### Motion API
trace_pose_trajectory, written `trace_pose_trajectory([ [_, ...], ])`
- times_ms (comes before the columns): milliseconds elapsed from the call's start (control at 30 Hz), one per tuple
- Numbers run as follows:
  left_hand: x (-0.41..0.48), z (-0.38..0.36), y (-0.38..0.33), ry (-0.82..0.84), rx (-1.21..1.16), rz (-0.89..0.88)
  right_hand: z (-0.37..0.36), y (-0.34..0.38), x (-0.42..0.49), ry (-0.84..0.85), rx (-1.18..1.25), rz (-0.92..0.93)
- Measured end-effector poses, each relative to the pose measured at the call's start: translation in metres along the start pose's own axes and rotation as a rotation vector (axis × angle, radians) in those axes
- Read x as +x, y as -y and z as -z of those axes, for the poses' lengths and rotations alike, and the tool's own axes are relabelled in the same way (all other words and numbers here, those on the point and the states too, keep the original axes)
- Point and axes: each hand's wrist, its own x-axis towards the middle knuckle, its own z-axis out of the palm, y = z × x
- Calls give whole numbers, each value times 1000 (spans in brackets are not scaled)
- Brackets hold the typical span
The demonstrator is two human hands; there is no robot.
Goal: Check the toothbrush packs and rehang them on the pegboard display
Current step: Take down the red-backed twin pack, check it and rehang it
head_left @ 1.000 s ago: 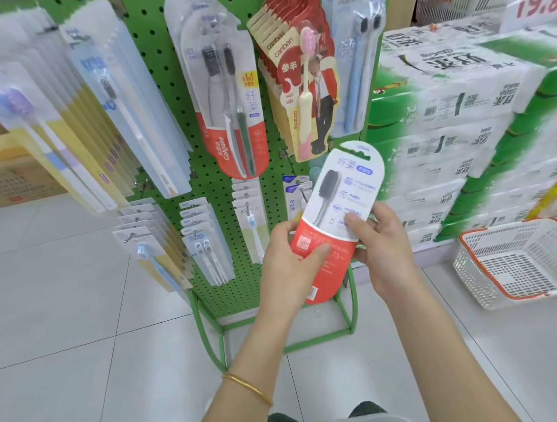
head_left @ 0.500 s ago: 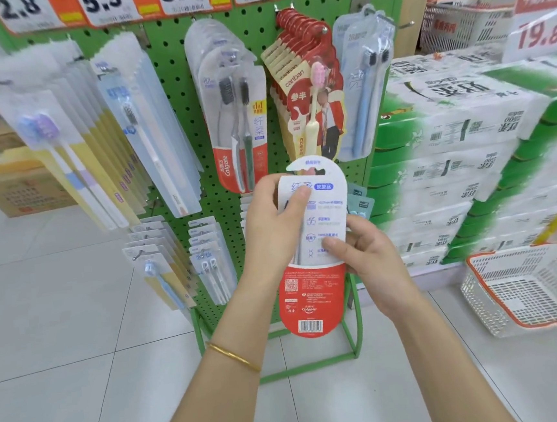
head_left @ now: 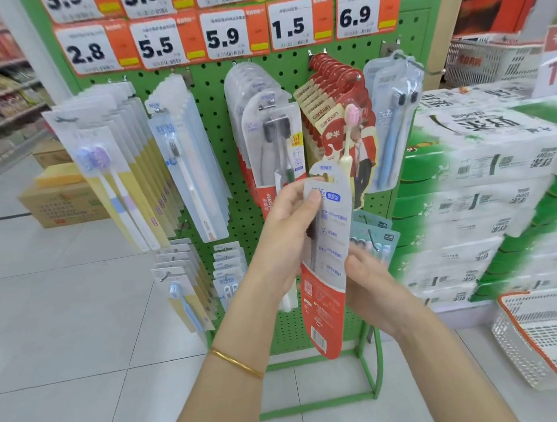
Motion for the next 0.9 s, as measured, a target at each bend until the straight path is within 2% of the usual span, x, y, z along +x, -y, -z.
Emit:
trace_pose_trajectory([
  [67, 2, 1, -7, -30, 95, -43, -7, 6, 7, -49, -73, 40],
  [133, 3, 3, -15, -116, 227, -115, -15, 17, 15, -163, -294, 92],
  [200, 2, 6, -22, -163, 209, -203, -23, 30, 25, -341, -561, 139],
  [267, 0, 7, -32, -186, 164, -283, -34, 42, 35, -533, -728, 185],
  [400, 8, 9, -42, -234, 292, -410, -47, 46, 57, -744, -972, 294],
  [633, 36, 22, -47, -312, 378, -354, -52, 47, 81, -848, -1149, 315],
  [900, 49, 28, -45, -395, 387, -395, -53, 41, 96, -877, -1182, 294],
])
